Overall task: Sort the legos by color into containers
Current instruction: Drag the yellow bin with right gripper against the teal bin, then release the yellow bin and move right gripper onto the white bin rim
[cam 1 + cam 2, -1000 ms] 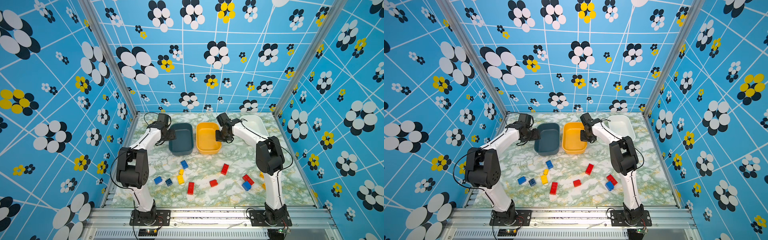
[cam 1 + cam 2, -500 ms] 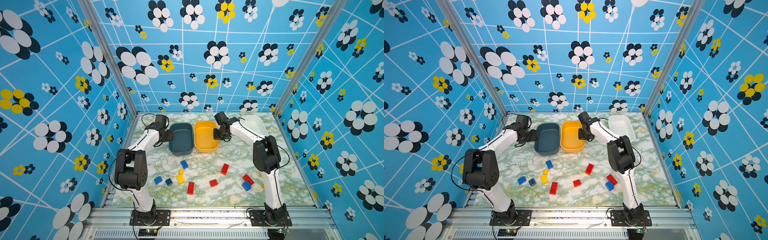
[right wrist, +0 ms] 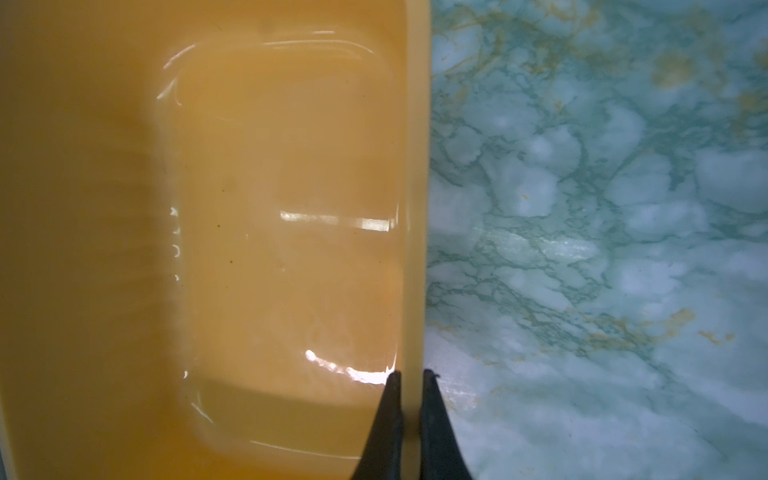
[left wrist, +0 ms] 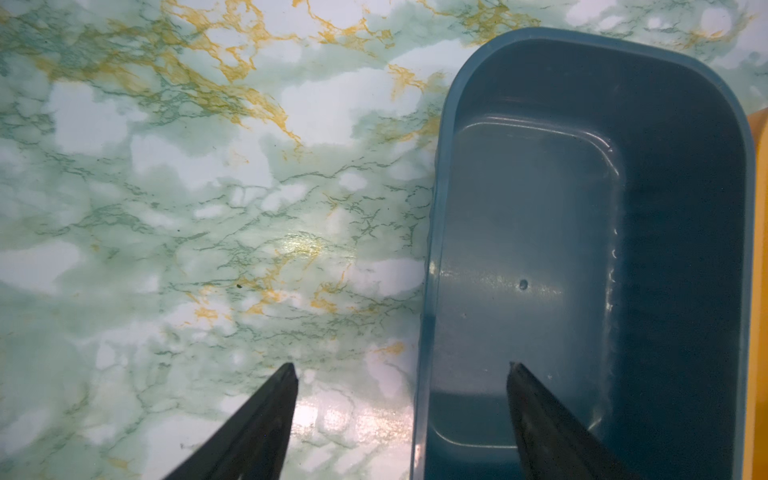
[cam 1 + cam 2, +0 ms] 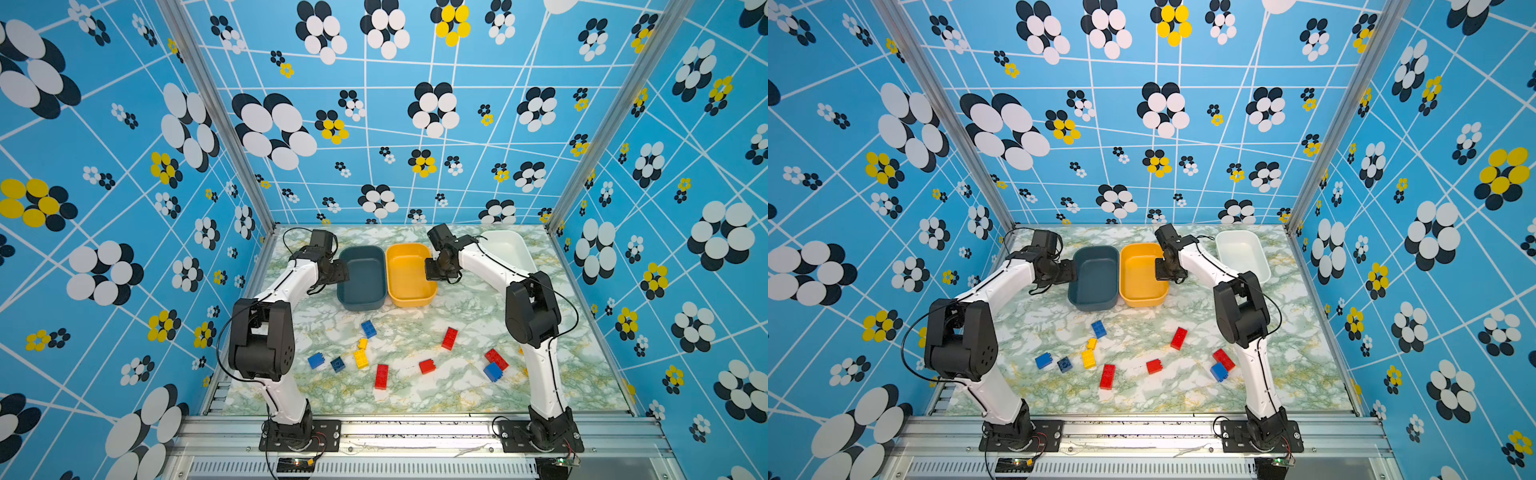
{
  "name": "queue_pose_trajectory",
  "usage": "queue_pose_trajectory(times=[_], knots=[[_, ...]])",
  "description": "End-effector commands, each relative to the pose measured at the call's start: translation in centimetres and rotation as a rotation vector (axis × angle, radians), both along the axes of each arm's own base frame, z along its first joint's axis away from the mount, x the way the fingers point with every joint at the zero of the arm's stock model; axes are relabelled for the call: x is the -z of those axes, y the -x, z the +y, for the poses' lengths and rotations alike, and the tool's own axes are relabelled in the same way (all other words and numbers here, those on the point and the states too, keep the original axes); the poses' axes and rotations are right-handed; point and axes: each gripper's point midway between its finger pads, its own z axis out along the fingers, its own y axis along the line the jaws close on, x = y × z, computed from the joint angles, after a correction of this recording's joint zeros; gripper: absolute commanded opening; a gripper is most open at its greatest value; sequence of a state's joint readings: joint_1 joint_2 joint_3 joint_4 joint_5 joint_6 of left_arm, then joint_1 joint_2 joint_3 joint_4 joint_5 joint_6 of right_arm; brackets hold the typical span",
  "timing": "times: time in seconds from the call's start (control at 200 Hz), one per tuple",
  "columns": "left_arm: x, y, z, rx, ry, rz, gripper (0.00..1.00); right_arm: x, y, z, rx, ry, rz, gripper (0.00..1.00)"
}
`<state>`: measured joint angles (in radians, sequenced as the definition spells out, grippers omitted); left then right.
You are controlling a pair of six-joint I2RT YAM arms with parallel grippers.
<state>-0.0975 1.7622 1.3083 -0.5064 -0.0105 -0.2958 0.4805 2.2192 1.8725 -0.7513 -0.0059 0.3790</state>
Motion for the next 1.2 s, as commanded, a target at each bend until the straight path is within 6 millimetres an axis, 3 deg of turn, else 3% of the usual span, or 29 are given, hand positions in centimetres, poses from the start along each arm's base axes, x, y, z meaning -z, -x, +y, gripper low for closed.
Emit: queue_pose_trajectory(times=[0.0,0.06,0.2,0.21,0.35,0.52,0.725,0.805,0.905,1.019,1.194], knots=[[-1.3,0.4,0.2,-0.01,0.018,-0.029,0.81,1.1,1.5,0.1,-0.029,0.026,0.06,0.18],[-1.3,0.4,0.3,-0.009,0.017,-0.031,0.82,0.4,1.4,0.1,-0.027,0.023,0.046,0.29],[-1.7,0.5,0.3,-0.011,0.017,-0.042,0.82,-1.1,1.2,-0.6,-0.012,0.011,0.026,0.42],[-1.7,0.5,0.3,-0.012,0.017,-0.042,0.83,-2.3,1.2,-0.7,-0.011,0.002,0.006,0.42],[-2.2,0.5,0.3,-0.011,0.019,-0.059,0.83,-4.9,0.7,-3.4,0.046,-0.02,-0.032,0.5],[-2.7,0.5,0.4,-0.01,0.023,-0.075,0.85,-7.3,-0.3,-10.0,0.157,-0.008,-0.073,0.59],[-2.8,0.5,0.3,-0.008,0.04,-0.086,0.88,-8.6,-1.9,-19.6,0.31,0.098,-0.112,0.71],[-2.9,0.5,0.2,-0.006,0.05,-0.091,0.9,-8.7,-2.4,-24.2,0.387,0.152,-0.117,0.76],[-2.8,0.6,0.2,-0.008,0.054,-0.091,0.9,-7.6,-2.7,-28.3,0.455,0.193,-0.08,0.77],[-2.9,0.8,0.3,-0.009,0.056,-0.091,0.91,-6.2,-3.0,-31.6,0.51,0.214,-0.051,0.77],[-3.0,1.0,0.3,-0.012,0.062,-0.09,0.91,-4.4,-3.5,-34.0,0.534,0.214,-0.014,0.77]])
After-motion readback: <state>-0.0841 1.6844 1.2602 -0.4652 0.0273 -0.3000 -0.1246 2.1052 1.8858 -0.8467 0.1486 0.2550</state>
